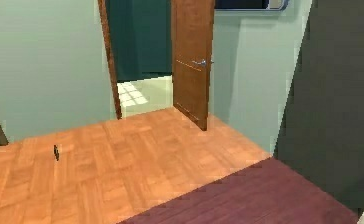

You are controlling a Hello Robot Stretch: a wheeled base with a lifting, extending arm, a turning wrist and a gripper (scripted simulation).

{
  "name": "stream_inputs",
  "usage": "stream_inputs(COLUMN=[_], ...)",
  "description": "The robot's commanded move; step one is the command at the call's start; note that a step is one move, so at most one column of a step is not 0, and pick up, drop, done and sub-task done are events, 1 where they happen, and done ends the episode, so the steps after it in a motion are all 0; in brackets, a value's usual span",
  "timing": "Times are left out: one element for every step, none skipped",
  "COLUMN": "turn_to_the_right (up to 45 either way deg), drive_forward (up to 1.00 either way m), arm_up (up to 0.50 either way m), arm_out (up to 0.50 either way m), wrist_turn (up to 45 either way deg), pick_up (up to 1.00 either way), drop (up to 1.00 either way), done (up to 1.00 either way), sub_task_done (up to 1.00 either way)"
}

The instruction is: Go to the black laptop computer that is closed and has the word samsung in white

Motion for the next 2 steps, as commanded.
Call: stream_inputs(turn_to_the_right=[0.0, -45.0], drive_forward=[0.10, 0.00], arm_up=[0.00, 0.00], arm_out=[0.00, 0.00], wrist_turn=[0.0, 0.0], pick_up=[0.00, 0.00], drop=[0.00, 0.00], done=[0.00, 0.00], sub_task_done=[0.00, 0.00])
